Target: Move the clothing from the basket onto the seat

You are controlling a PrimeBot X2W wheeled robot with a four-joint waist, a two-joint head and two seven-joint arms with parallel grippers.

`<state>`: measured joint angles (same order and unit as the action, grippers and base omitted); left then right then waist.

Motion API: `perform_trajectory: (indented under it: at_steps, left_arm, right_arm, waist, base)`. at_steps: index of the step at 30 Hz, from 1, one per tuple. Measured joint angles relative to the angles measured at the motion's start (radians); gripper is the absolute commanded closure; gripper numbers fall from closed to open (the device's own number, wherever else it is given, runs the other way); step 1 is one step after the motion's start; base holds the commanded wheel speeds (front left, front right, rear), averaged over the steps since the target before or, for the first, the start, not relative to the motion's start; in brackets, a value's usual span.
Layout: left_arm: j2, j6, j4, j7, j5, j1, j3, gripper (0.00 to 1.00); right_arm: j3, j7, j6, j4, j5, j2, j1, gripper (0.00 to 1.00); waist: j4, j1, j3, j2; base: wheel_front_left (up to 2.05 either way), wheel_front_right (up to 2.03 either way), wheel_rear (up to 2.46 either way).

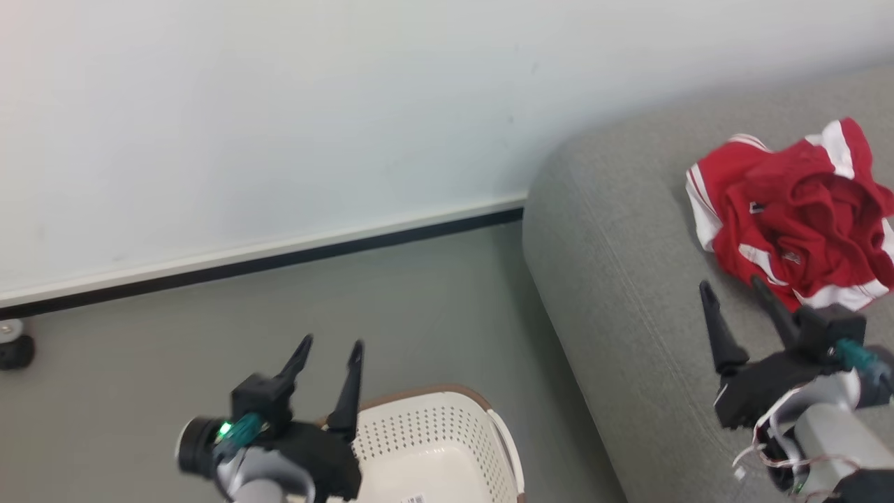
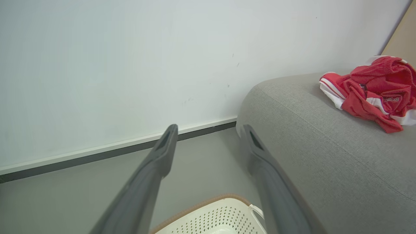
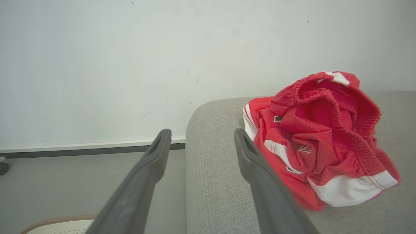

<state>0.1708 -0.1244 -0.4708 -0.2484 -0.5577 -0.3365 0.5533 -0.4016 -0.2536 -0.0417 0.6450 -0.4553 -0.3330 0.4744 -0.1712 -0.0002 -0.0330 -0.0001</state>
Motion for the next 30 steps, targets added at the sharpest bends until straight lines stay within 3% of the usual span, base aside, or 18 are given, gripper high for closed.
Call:
perform_trajectory:
  at_steps: [6,15,30]
  left_arm:
    - [0.038,0.000,0.016,-0.001,0.006,0.122,-0.104,0.00]
    - [0.043,0.000,0.088,-0.001,0.035,0.232,-0.216,0.00]
    - [-0.001,0.000,0.242,-0.001,0.121,0.353,-0.298,0.00]
  right_arm:
    - [0.000,0.000,0.040,-0.105,0.015,0.027,-0.107,0.00]
    - [0.021,0.000,0.100,-0.240,0.026,0.023,-0.262,0.00]
    - [0.066,0.000,0.140,-0.479,0.054,0.026,-0.434,0.00]
  waist:
    - [0.045,0.0000,0.056,0.0000]
    - [0.082,0.0001,0.089,0.0000]
    - [0.144,0.0002,0.094,0.0002]
  base:
    - [0.00,0.00,0.00]
    - [0.00,0.00,0.00]
    - [0.00,0.00,0.00]
